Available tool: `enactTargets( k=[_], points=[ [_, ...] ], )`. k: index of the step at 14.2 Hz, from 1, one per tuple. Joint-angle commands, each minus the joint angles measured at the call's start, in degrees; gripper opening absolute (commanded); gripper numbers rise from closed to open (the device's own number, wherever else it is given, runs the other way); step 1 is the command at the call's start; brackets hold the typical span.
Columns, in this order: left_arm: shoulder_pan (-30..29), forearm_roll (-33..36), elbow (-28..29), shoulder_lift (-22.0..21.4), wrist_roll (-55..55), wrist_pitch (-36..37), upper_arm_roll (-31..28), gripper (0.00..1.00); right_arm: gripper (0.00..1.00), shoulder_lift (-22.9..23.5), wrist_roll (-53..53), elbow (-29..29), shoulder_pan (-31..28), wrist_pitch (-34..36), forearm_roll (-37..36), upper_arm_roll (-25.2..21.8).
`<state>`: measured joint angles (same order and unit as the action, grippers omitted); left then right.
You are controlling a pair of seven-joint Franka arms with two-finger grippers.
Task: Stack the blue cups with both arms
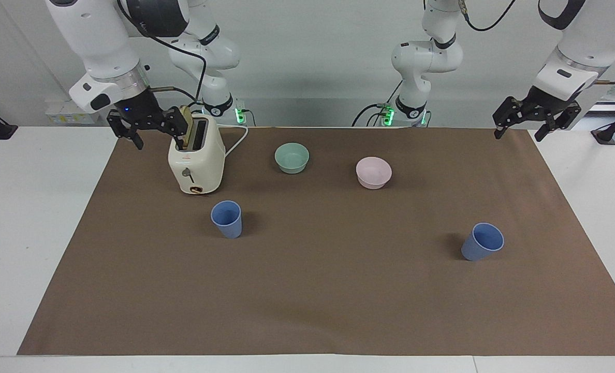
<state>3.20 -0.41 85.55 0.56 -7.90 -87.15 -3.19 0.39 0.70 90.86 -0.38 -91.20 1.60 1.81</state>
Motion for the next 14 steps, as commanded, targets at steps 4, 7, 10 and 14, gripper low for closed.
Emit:
enactTargets(
  k=[4, 7, 10, 14],
  points=[
    [-1.2, 0.5, 4.5, 0.8, -0.5, -9.9, 0.4, 1.00, 1.00, -0.7, -1.3, 0.9, -0.7, -1.0, 0.8, 0.3],
    [-2.5, 0.5, 5.3, 4.1, -1.1, -15.6, 0.4, 1.00, 1.00, -0.7, -1.3, 0.9, -0.7, -1.0, 0.8, 0.2],
    [-4.4, 0.3, 5.3, 7.9, -5.5, -20.2, 0.4, 1.00, 1.00, -0.7, -1.3, 0.9, -0.7, -1.0, 0.8, 0.2],
    [-5.0, -1.8, 5.8, 13.6, -6.2, -28.0, 0.4, 1.00, 1.00, -0.7, -1.3, 0.9, -0.7, -1.0, 0.8, 0.2]
  ],
)
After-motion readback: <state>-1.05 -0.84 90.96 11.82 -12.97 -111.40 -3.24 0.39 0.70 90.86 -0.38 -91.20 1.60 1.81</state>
